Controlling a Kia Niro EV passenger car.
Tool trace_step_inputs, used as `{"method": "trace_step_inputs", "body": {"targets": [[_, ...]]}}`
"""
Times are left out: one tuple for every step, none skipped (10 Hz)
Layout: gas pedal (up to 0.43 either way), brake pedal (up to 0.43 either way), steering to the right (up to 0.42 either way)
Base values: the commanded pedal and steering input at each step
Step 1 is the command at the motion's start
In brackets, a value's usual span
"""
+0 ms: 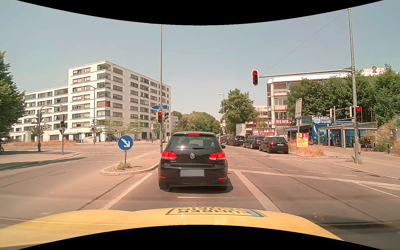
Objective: Follow the waypoints while adhering to traffic rules and regulations
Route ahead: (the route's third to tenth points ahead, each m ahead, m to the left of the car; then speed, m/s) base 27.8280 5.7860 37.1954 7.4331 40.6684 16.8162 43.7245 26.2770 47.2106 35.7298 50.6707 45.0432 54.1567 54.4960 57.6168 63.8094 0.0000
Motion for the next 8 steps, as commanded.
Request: {"method": "trace_step_inputs", "body": {"targets": [[0.000, 0.201, -0.005], [0.000, 0.201, -0.005], [0.000, 0.201, -0.005], [0.000, 0.201, -0.005], [0.000, 0.201, -0.005], [0.000, 0.201, -0.005], [0.000, 0.201, -0.005], [0.000, 0.201, -0.005]]}}
